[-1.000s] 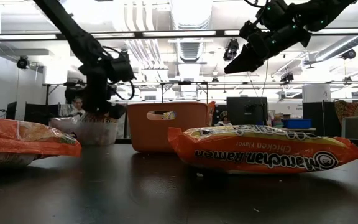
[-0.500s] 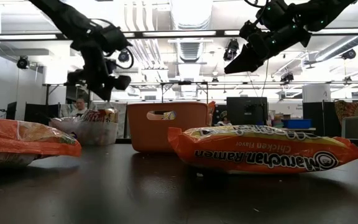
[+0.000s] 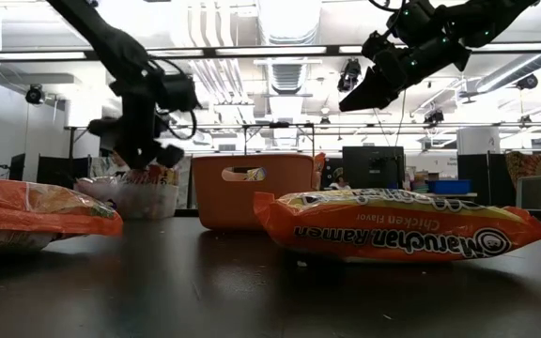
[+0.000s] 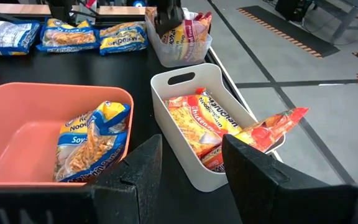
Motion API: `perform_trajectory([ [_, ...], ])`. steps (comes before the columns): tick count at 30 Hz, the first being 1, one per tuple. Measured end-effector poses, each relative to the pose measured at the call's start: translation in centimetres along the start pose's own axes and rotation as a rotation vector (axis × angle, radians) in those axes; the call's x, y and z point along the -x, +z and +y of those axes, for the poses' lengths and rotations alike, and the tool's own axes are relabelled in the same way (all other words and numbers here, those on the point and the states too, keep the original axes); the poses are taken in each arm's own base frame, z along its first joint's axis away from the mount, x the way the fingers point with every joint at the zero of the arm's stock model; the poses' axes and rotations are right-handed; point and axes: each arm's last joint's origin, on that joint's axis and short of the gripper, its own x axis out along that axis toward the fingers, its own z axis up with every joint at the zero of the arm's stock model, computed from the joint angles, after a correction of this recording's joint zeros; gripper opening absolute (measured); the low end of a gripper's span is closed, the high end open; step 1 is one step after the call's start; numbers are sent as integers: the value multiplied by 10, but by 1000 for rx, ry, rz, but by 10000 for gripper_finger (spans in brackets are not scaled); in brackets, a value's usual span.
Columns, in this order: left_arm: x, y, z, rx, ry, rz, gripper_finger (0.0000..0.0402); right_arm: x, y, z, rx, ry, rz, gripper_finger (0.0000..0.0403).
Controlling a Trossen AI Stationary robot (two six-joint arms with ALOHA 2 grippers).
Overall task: Sort Maruchan noodles
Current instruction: Put the red bag into the transparent bin, then put the blue bag into the orange bin
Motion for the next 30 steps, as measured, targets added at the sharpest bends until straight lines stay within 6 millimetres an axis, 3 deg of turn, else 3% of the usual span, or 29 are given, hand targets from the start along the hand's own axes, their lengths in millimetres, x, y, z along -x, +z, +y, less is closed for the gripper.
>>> perform_trajectory([
  [6,-10,-2,-12,3,-59,29,36,0,0,0,3,0,0,157],
  [11,1,1,-2,7,-81,28,36,0,0,0,9,0,0,157],
  [16,37,8,14,-32,-149,-34,36,0,0,0,9,0,-2,157],
  [20,76,3,22,-64,-329,-59,36,0,0,0,-1,-1,-3,157],
  [25,117,-19,27,-92,-512,-15,36,0,0,0,-32,-1,-5,157],
  [30,142,-49,23,-53,-544,37,37,0,1,0,-59,-1,-6,157],
])
